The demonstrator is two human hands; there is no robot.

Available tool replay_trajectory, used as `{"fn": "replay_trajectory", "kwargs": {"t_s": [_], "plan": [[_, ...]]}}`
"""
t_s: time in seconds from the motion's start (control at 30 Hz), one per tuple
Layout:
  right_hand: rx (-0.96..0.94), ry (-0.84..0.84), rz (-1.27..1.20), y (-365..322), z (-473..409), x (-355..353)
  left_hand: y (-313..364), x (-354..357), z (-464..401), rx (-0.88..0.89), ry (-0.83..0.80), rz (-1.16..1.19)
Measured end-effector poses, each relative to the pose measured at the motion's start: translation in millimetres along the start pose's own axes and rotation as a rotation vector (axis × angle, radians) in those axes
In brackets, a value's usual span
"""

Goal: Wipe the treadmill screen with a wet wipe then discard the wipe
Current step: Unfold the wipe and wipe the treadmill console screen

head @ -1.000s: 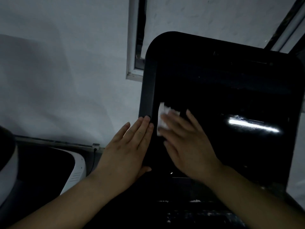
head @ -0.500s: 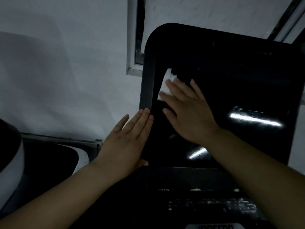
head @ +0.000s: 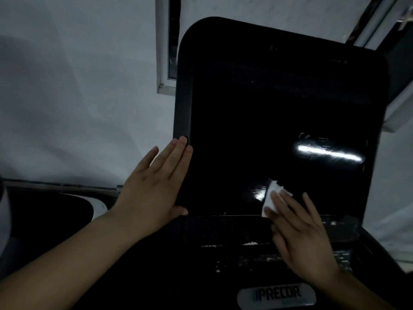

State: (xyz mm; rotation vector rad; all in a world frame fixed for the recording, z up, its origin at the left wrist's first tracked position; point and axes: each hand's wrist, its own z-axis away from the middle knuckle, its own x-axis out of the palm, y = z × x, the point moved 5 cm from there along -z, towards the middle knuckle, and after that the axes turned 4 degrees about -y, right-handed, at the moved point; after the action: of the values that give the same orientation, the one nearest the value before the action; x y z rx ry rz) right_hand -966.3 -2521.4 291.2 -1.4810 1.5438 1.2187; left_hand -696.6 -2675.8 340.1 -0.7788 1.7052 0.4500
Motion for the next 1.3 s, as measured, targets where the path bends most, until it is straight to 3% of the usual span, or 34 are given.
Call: {"fn": "replay_trajectory", "kwargs": {"t_s": [0.1,0.23,0.37,0.53,0.63,0.7,0.83,0.93,1.0,1.13,1.3], "plan": [[0.084,0.076,-0.076,-12,-1,1,22,-7,-7,0.017,0.027,0.017],[-0.028,0.11,-0.185,-72,-25,7,70,-11,-32,0.09,0.024,0.016],[-0.053,0.098,-0.122,-46,-14,8,97,-5,-50,0.099,0.006,0.0],[0.321,0.035,-0.049,63,36,4,108,-1,-49,0.122,-0.019,-0.02],[0.491,0.068,-0.104,80,46,5,113,7,-49,0.138,-0.03,-0.039],[0.472,0.098,-0.159,58,36,6,117,11,-51,0.146,-0.035,-0.048],[0.209,0.099,-0.193,-8,14,12,122,15,-55,0.145,-0.05,-0.094],[0.164,0.117,-0.189,4,19,13,120,15,-55,0.159,-0.021,-0.096],[0.257,0.11,-0.168,38,34,15,118,15,-55,0.175,-0.032,-0.108],[0.635,0.136,-0.224,113,67,9,118,18,-57,0.17,-0.053,-0.118],[0.852,0.225,-0.341,107,61,15,117,18,-57,0.164,-0.022,-0.035]]}}
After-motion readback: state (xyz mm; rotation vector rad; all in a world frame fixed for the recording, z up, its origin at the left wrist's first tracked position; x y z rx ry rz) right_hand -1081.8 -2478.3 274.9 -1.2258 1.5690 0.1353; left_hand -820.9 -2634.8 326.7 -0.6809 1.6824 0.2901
